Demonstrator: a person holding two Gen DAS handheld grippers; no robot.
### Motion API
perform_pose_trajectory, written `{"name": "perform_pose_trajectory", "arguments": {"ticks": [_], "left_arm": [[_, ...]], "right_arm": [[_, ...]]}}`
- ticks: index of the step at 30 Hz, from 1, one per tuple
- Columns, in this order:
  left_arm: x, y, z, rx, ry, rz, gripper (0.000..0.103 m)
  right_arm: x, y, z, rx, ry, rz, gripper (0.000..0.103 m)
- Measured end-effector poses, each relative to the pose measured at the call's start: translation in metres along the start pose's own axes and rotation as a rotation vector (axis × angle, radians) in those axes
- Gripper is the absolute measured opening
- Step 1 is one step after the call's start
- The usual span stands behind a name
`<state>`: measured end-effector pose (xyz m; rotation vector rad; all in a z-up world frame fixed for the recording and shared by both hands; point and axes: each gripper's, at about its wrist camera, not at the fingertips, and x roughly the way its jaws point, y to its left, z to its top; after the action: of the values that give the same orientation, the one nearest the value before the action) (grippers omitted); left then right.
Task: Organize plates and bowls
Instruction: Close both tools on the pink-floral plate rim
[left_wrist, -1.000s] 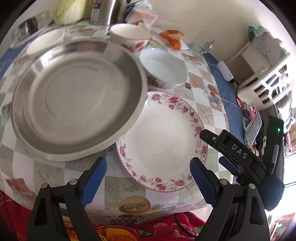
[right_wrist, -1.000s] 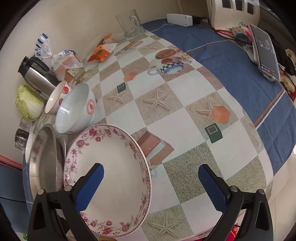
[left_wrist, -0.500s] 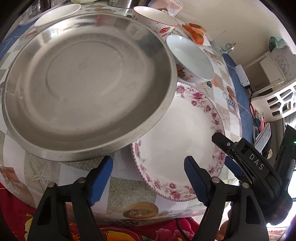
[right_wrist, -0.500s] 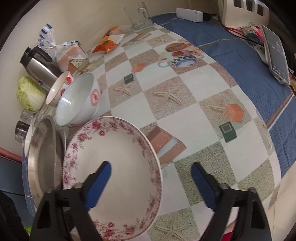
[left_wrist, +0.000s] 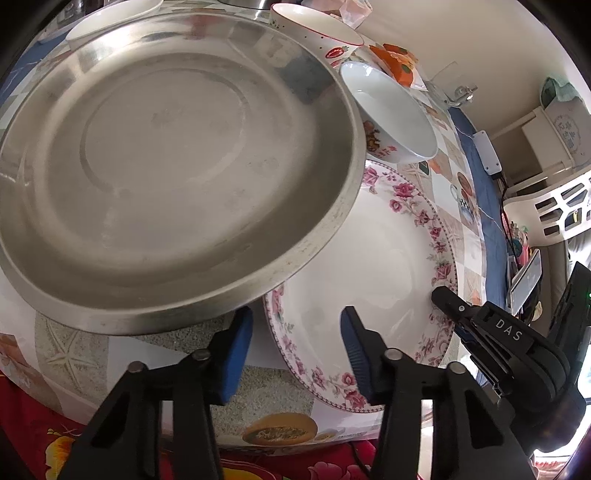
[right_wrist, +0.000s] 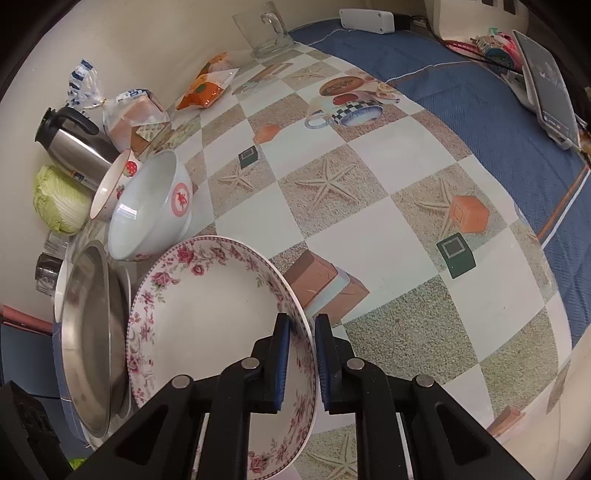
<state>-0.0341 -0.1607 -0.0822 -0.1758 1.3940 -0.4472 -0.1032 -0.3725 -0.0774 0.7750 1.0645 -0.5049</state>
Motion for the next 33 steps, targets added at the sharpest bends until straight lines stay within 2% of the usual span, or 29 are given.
{"name": "perform_pose_trajectory", "arguments": {"ticks": [12, 17, 23, 33], "left_arm": [[0.005, -0.01, -0.002, 0.041, -0.011, 0.002, 0.047], [0.011, -0.017, -0.002, 0.064, -0.017, -0.014, 0.029], [0.014, -0.019, 0.003, 0.061, -0.051, -0.029, 0.026], [0.017, -0.022, 0.006, 0.083, -0.091, -0.01, 0.021]], "right_arm": [[-0.008, -0.026, 0.001, 0.062, -0.013, -0.032, 0.015], [-0.007, -0.044, 0.003, 0.12, -0.002, 0.062, 0.015], [-0.004, -0.055, 0.005, 0.165, -0.002, 0.129, 0.015], [0.002, -0.066, 0.013, 0.203, -0.022, 0.204, 0.015]]}}
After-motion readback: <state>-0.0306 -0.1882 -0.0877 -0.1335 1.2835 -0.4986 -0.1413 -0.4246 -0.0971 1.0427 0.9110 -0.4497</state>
